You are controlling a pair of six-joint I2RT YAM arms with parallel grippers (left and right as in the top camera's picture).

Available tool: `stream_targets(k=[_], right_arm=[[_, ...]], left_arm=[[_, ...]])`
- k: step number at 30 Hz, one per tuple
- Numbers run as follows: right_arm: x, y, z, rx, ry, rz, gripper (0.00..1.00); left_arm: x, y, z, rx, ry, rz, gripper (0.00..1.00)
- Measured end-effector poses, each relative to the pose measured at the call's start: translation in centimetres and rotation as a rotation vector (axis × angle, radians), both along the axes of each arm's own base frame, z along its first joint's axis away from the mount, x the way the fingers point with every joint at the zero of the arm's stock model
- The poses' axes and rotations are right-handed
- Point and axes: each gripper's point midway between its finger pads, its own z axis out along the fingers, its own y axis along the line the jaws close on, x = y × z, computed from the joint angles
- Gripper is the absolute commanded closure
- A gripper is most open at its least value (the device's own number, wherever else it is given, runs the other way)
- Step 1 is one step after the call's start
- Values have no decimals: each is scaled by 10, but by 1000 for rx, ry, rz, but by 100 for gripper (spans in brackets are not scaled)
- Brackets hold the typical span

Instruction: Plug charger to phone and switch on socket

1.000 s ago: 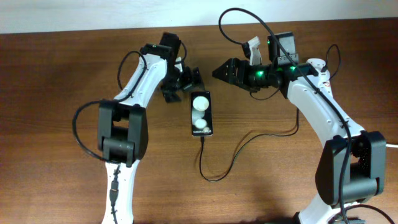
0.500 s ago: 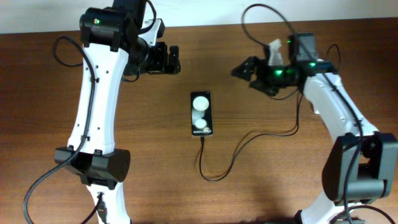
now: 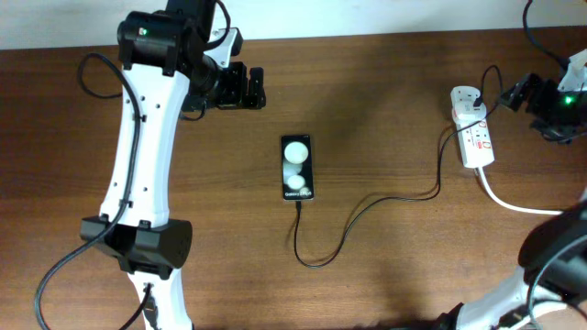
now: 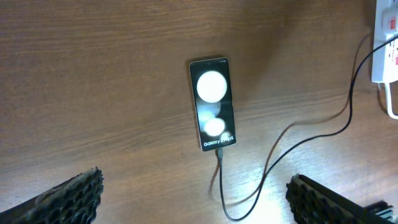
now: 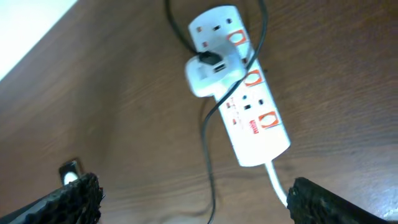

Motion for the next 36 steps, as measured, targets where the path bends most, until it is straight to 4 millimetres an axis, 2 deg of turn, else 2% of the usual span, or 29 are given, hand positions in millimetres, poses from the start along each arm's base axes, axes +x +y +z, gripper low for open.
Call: stream_targets(k=[1,5,8,9,12,13,16,20,25,27,36], right_arm=[[11,-9,-24,14,47,12,1],[25,-20,-85,55,148,49,1],[40,-23,-95,26,116,71,1],[47,-17,-100,19,108,88,1],[66,16,-116,15,113,164,1],[68,22,-118,14,114,176,1],[75,19,-131,6,107,176,1],[83,15,-131,-14,78,172,1],[84,15,-133,-13,78,171,1],[83,15,-143,-6,102,164,1],[83,24,-139,27,103,170,1]], left_arm=[[0,0,0,0,0,0,1],[0,0,0,0,0,0,1],[0,0,0,0,0,0,1],[0,0,0,0,0,0,1],[0,0,0,0,0,0,1],[0,0,0,0,0,0,1],[0,0,0,0,0,0,1],[0,0,0,0,0,0,1],[0,0,0,0,0,0,1],[0,0,0,0,0,0,1],[0,0,0,0,0,0,1]])
